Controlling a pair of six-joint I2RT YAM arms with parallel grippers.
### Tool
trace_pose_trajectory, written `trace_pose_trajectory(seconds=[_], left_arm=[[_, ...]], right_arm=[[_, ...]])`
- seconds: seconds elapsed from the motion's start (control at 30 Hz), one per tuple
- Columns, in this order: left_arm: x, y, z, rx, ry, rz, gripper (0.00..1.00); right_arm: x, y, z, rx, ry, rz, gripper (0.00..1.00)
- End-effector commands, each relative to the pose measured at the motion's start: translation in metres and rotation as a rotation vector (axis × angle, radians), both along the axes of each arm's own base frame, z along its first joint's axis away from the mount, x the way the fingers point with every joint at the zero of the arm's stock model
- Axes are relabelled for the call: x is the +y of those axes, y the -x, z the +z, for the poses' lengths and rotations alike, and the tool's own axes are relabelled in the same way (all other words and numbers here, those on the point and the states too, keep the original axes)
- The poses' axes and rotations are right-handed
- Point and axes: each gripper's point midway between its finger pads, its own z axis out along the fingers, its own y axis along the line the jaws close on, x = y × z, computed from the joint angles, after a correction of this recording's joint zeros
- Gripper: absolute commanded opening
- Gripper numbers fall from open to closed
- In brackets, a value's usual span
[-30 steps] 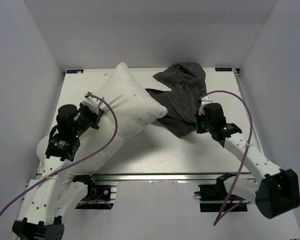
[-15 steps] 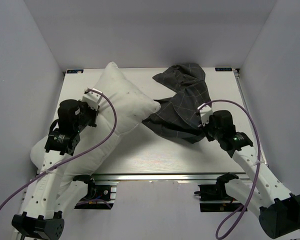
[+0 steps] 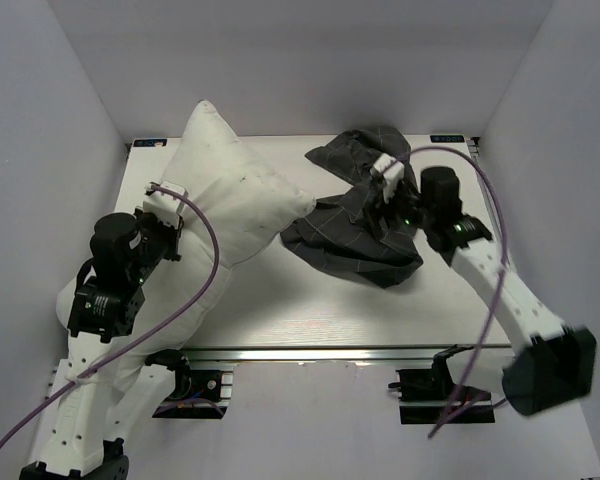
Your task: Put the pillow into the pillowcase
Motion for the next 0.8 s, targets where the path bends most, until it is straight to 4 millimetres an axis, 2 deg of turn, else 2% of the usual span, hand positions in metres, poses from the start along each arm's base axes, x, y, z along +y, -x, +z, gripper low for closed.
trace_pose_trajectory(seconds=[0.0,0.03,0.1,0.13,0.2,0.23,0.3,0.33,0.4,0.43,0.57,0.77], left_arm=[[0.002,0.013,0.028,-0.085,0.058,0.014,0.0],[0.003,0.017,0.032,-0.099,0.064,0.02,0.0],[0.004,0.022,0.037,-0.114,0.073,0.024,0.0],[0.005,0.025,0.039,-0.118,0.075,0.029,0.0],[0.006,0.032,0.045,-0.129,0.083,0.028,0.0],[0.006,0.034,0.047,-0.132,0.086,0.026,0.0],[0.007,0.042,0.051,-0.139,0.099,0.028,0.0],[0.007,0.044,0.051,-0.141,0.104,0.029,0.0],[0.008,0.049,0.053,-0.147,0.116,0.037,0.0],[0.008,0.05,0.052,-0.147,0.122,0.04,0.0],[0.006,0.053,0.055,-0.153,0.133,0.026,0.0],[0.0,0.047,0.055,-0.141,0.132,-0.002,0.0]], right_arm=[[0.042,-0.039,0.0,0.094,-0.13,0.064,0.83],[0.056,-0.058,-0.007,0.12,-0.125,0.09,0.83],[0.072,-0.072,-0.018,0.12,-0.088,0.151,0.83],[0.081,-0.092,-0.025,0.124,-0.072,0.159,0.83],[0.09,-0.102,-0.036,0.141,-0.04,0.203,0.83],[0.095,-0.117,-0.04,0.131,-0.026,0.211,0.83],[0.1,-0.123,-0.047,0.137,-0.006,0.236,0.83],[0.102,-0.127,-0.059,0.149,0.013,0.254,0.83],[0.107,-0.134,-0.06,0.149,0.032,0.261,0.83],[0.108,-0.138,-0.073,0.169,0.049,0.261,0.83],[0.113,-0.151,-0.089,0.162,0.089,0.254,0.83],[0.118,-0.148,-0.117,0.19,0.129,0.292,0.82]])
